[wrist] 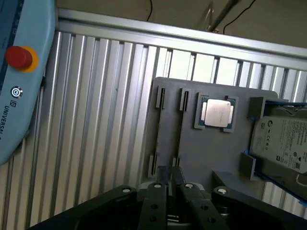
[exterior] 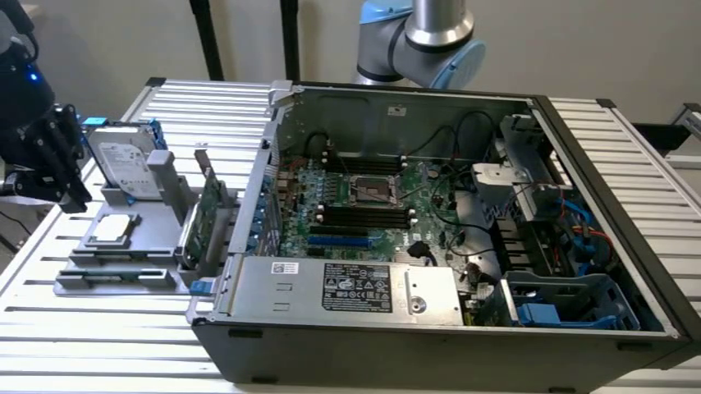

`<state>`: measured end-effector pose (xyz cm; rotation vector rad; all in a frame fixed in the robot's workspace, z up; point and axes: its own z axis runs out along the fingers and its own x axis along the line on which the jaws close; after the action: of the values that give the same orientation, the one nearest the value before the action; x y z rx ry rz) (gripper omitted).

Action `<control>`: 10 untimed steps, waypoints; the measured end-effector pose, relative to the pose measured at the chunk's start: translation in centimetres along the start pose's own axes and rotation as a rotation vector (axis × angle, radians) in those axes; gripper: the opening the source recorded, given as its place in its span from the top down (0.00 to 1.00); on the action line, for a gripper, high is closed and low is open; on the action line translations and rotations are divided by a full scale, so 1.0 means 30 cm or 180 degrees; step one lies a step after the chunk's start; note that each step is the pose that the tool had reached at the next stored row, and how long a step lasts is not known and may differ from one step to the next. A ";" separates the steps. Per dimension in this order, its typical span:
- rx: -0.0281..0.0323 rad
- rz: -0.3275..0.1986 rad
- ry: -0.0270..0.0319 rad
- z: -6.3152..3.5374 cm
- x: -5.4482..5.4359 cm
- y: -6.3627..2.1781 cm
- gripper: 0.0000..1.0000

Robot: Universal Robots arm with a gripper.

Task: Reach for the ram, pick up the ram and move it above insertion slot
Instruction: 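Pick up the ram and move it above insertion slot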

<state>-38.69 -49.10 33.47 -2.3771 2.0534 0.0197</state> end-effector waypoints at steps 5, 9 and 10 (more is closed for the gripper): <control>0.0000 0.0000 0.0000 0.020 0.000 0.003 0.58; 0.0001 0.0001 0.0000 0.044 -0.001 0.008 0.58; 0.0000 0.0002 0.0000 0.050 -0.001 0.010 0.58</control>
<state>-39.01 -49.10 31.97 -2.3764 2.0542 0.0198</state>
